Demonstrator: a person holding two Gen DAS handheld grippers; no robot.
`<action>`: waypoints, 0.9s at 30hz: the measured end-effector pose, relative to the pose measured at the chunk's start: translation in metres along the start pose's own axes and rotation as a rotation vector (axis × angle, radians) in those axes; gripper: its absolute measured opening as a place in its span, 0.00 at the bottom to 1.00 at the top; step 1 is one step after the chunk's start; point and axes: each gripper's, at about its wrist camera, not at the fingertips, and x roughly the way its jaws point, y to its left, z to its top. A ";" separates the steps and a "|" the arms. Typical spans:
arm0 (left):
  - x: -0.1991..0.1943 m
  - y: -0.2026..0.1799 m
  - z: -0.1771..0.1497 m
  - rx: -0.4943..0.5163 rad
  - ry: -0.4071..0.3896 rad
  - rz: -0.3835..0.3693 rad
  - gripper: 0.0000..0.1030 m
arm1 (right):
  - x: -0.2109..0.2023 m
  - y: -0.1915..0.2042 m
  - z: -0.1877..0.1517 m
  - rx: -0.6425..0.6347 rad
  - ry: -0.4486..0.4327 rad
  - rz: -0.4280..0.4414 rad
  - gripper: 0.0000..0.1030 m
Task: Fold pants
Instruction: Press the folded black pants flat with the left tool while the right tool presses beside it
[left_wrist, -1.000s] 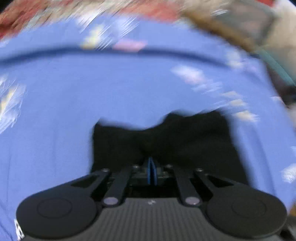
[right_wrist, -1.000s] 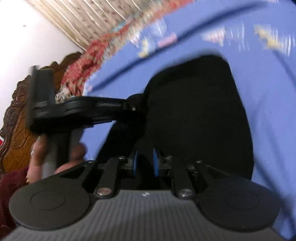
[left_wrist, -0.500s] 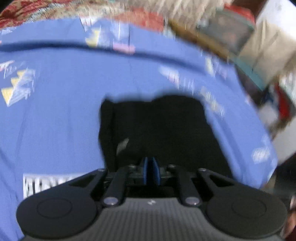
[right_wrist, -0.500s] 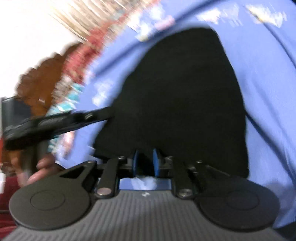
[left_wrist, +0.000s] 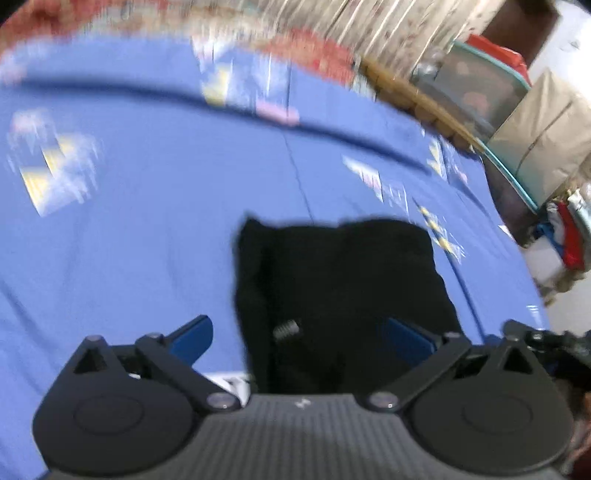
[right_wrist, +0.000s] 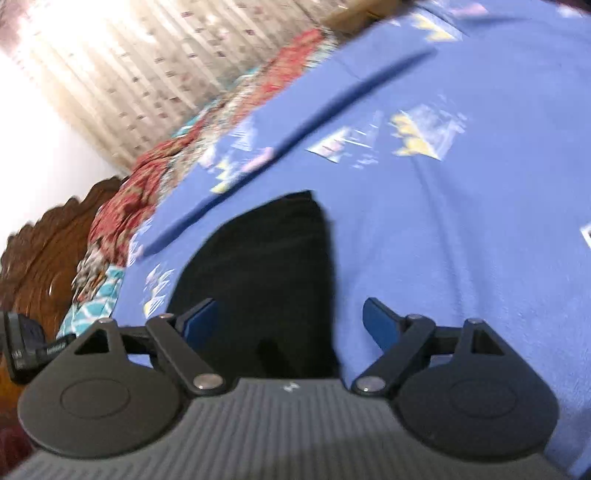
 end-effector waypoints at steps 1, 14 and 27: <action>0.011 0.004 0.000 -0.029 0.040 -0.024 1.00 | 0.007 -0.005 -0.001 0.018 0.005 0.006 0.85; 0.065 0.016 -0.011 -0.111 0.175 -0.113 1.00 | 0.044 -0.001 0.003 0.010 0.156 0.117 0.90; 0.063 0.016 -0.012 -0.108 0.166 -0.113 1.00 | 0.035 0.011 -0.017 -0.024 0.135 0.084 0.96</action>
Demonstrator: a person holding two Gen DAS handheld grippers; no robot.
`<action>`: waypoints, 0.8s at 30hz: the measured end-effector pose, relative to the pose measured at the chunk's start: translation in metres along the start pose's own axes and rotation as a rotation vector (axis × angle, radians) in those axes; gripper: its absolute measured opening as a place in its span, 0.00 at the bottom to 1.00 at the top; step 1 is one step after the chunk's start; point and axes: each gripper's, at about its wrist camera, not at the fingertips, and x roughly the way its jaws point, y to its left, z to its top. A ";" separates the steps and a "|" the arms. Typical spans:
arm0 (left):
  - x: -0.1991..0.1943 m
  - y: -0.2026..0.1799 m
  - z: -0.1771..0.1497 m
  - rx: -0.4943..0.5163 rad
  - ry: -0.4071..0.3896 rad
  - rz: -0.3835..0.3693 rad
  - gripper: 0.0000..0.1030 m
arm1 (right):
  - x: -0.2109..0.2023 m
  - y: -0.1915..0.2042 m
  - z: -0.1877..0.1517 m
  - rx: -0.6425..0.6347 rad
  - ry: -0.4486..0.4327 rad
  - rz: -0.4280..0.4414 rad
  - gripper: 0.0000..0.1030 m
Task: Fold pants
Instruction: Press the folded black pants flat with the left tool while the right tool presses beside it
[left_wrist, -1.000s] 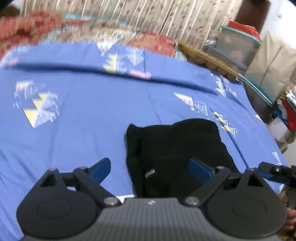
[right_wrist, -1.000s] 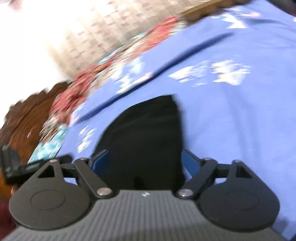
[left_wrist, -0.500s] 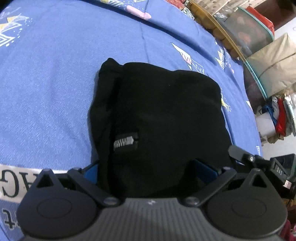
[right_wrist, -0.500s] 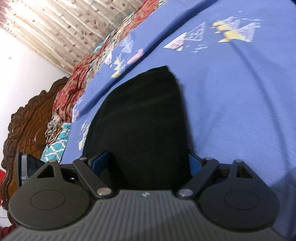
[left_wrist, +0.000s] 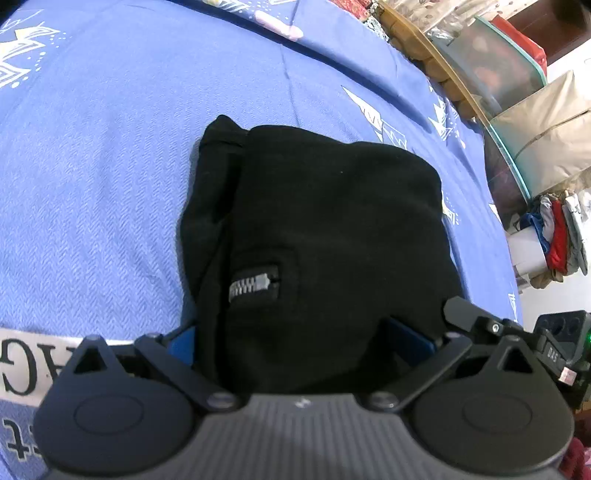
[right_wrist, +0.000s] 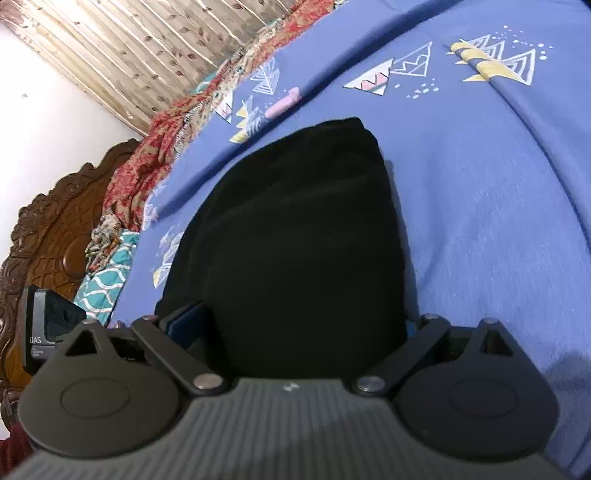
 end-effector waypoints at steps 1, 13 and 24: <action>0.000 0.000 0.000 0.000 -0.001 0.000 1.00 | -0.001 0.001 -0.002 0.003 0.004 -0.005 0.96; 0.000 -0.002 -0.001 0.007 -0.004 0.004 1.00 | -0.005 0.023 -0.024 -0.036 0.014 -0.093 0.95; 0.005 -0.008 -0.001 0.031 -0.006 0.035 1.00 | 0.000 0.031 -0.024 -0.001 0.081 -0.064 0.58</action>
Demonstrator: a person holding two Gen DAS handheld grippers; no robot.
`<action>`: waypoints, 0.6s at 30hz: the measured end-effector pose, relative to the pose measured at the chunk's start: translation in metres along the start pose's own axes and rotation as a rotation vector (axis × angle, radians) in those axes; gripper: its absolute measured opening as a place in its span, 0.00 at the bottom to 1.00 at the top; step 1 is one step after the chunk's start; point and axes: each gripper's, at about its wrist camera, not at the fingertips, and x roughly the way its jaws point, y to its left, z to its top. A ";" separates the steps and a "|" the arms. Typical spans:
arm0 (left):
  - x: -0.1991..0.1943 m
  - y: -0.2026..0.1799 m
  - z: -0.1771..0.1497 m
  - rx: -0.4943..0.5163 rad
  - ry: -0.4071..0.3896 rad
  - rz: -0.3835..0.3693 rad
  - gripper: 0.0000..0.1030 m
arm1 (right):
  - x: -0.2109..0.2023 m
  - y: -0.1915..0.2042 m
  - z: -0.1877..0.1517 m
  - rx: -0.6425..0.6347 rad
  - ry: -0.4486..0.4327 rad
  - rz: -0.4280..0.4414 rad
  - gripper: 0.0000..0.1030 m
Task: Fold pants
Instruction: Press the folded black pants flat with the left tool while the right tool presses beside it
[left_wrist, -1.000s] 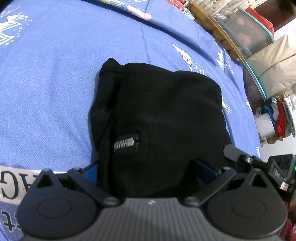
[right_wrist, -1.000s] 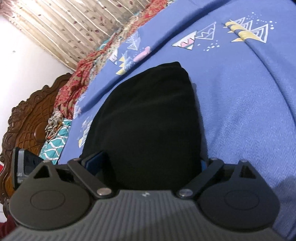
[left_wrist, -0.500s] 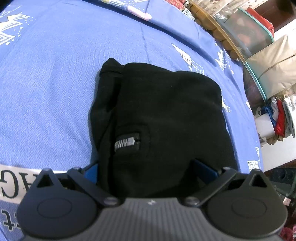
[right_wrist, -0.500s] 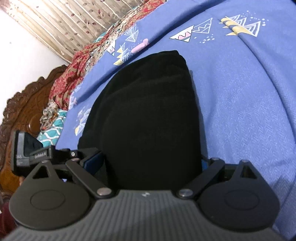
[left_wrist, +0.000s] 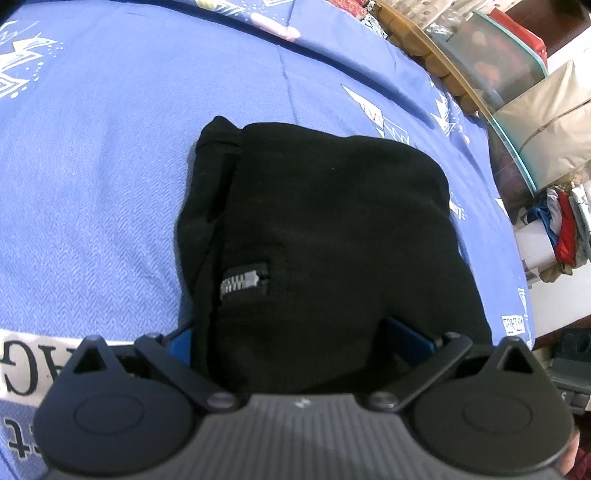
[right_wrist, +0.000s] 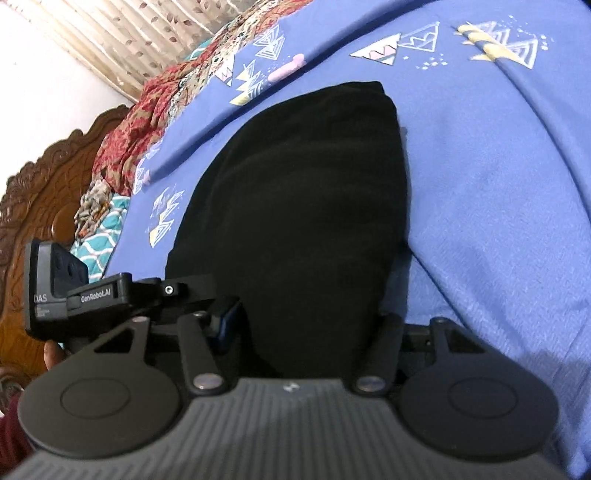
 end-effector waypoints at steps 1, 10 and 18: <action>0.000 0.000 0.000 0.001 0.000 0.000 1.00 | 0.001 -0.006 -0.001 0.031 -0.003 0.015 0.61; 0.004 0.001 0.003 0.001 0.006 -0.003 1.00 | -0.005 -0.039 -0.001 0.202 -0.047 0.161 0.72; 0.009 -0.004 0.005 0.007 0.016 0.013 1.00 | -0.006 -0.039 0.004 0.231 -0.046 0.167 0.72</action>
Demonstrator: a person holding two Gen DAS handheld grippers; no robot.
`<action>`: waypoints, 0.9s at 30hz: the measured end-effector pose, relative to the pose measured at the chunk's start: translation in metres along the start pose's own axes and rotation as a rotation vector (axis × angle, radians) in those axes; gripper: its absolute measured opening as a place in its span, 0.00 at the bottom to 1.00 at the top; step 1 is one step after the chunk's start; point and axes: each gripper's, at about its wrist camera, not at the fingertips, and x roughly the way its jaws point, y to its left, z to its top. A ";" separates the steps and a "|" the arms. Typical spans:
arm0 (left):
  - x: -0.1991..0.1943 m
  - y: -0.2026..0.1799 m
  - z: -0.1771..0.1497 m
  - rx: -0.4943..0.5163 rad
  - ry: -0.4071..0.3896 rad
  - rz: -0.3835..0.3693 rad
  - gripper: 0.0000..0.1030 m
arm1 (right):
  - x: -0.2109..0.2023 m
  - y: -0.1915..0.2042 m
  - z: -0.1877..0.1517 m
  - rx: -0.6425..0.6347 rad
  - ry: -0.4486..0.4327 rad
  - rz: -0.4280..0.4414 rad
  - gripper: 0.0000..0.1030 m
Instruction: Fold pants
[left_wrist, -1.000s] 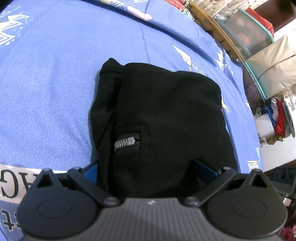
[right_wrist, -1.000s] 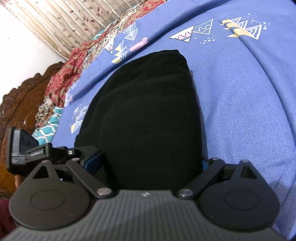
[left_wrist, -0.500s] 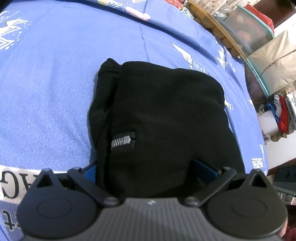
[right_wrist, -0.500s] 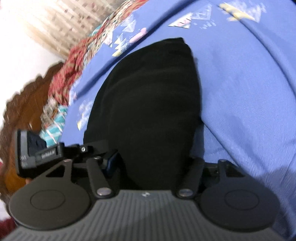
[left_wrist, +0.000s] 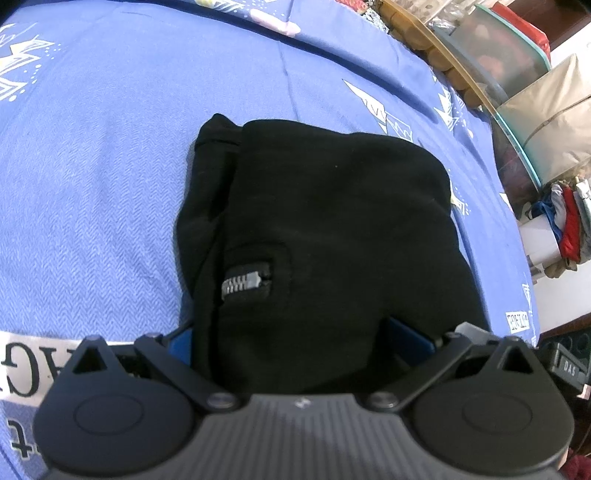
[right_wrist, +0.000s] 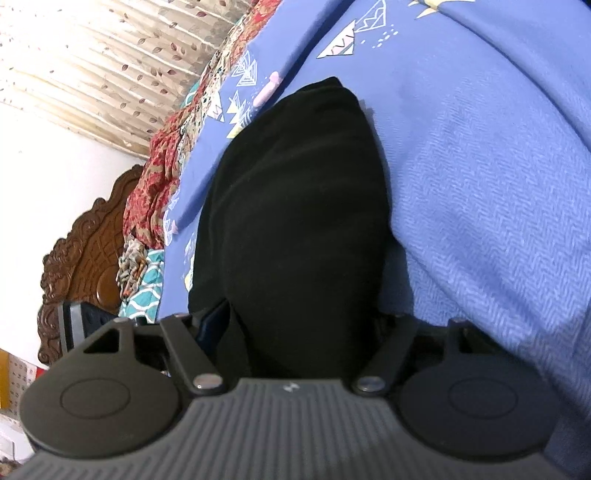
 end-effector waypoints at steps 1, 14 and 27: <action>0.000 0.000 0.000 0.002 -0.001 -0.001 1.00 | -0.001 -0.001 -0.001 0.004 -0.007 0.000 0.72; -0.003 -0.020 -0.006 0.043 -0.021 0.078 0.83 | -0.002 0.012 -0.005 -0.040 -0.003 -0.076 0.47; -0.102 -0.081 0.112 0.165 -0.434 0.125 0.39 | 0.006 0.151 0.083 -0.573 -0.206 -0.020 0.28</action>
